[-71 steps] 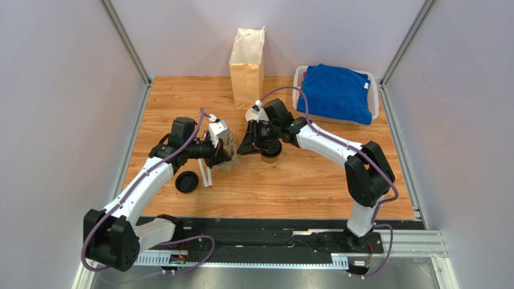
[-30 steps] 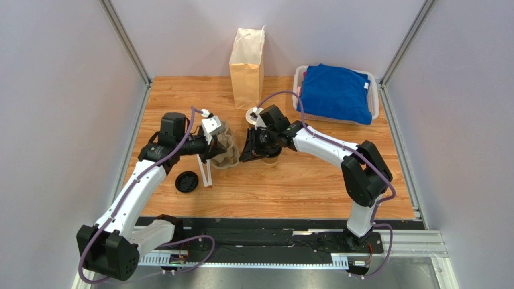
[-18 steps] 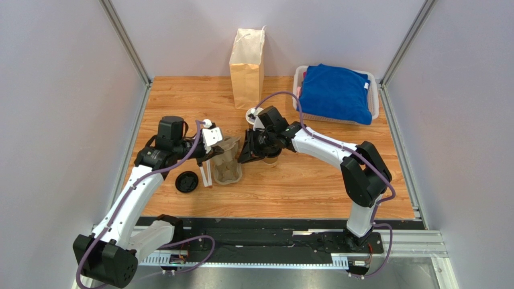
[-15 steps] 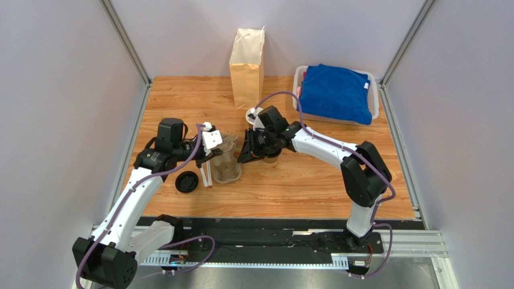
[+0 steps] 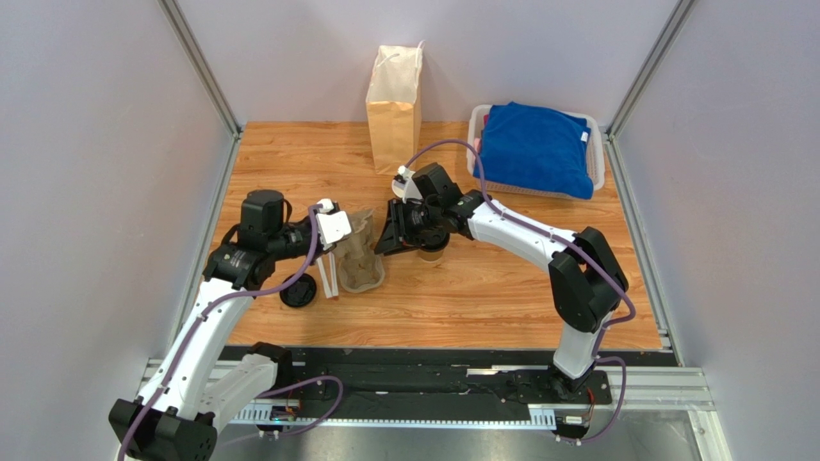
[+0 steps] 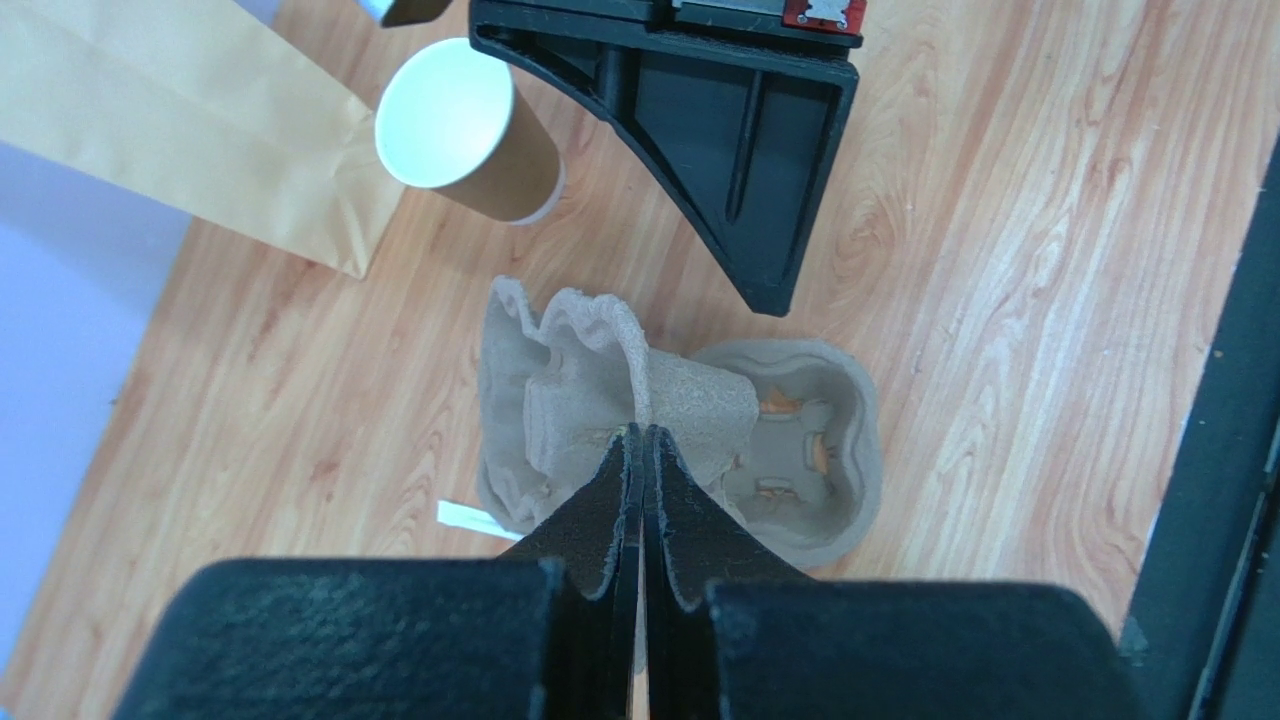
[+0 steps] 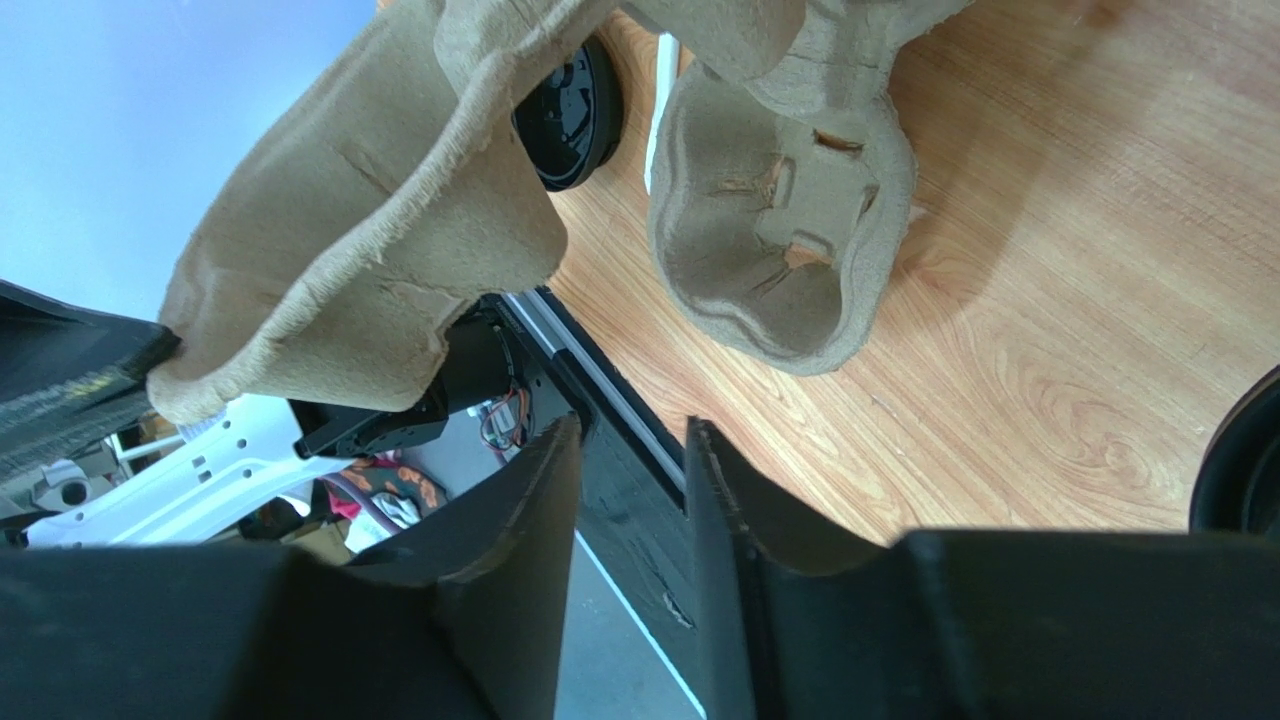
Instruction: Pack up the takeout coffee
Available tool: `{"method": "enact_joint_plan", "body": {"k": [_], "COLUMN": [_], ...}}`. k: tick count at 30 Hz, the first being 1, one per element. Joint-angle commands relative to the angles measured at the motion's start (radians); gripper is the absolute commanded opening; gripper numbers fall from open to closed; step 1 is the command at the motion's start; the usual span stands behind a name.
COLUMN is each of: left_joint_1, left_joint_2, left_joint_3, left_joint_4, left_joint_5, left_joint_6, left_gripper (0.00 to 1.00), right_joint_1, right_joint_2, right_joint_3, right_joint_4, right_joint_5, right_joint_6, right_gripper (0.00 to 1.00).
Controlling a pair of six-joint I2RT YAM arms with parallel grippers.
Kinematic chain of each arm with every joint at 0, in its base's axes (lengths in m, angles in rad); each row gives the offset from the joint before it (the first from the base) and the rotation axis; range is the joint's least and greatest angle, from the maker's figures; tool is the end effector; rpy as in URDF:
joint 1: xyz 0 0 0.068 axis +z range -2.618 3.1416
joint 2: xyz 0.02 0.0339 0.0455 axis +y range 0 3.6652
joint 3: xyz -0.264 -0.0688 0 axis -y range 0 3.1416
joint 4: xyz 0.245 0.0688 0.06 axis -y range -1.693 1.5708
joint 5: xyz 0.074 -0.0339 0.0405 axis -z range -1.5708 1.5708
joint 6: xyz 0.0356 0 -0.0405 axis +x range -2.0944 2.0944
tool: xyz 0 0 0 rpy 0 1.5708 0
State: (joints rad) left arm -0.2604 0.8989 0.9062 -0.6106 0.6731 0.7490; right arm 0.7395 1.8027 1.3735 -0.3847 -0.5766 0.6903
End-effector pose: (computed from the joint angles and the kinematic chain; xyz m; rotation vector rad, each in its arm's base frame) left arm 0.1722 -0.0688 0.3241 1.3042 1.5915 -0.4298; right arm 0.2822 0.2837 0.2475 -0.3765 2.6338 1.2805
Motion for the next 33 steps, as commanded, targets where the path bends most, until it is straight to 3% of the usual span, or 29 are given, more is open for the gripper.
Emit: {"method": "enact_joint_plan", "body": {"k": [1,3,4,6,22,26,33], "left_joint_1": [0.0,0.0,0.0,0.0,0.044,0.125,0.36], "left_joint_2": [-0.031,-0.041,-0.044,-0.055,-0.012,0.063,0.218], "left_joint_3": [0.039,0.028,0.017,0.007,0.031,0.074,0.131], "left_joint_4": [0.0,-0.003,-0.005,-0.005,0.092,0.107,0.1], "left_joint_5": [0.011,0.008,0.005,-0.001,-0.162,-0.15,-0.021], "left_joint_6": [0.081,0.101,0.118,0.138,0.24,0.341,0.57], "left_gripper": [0.0,0.0,0.0,0.0,0.0,0.0,0.0], "right_joint_1": [0.005,0.003,0.0,-0.005,-0.015,-0.017,-0.022], "right_joint_2": [-0.055,-0.065,-0.077,-0.091,-0.118,-0.124,-0.118], "right_joint_3": [0.044,0.045,0.044,0.048,0.105,0.105,0.113], "right_joint_4": [0.015,0.018,0.026,0.029,-0.008,-0.019,-0.029], "right_joint_5": [-0.019,-0.031,-0.034,-0.037,-0.026,-0.023,-0.022], "right_joint_6": [-0.018,-0.009,-0.003,0.002,-0.052,-0.063,-0.075], "right_gripper": [0.44,0.55,0.65,0.73,0.76,0.76,0.77]}}
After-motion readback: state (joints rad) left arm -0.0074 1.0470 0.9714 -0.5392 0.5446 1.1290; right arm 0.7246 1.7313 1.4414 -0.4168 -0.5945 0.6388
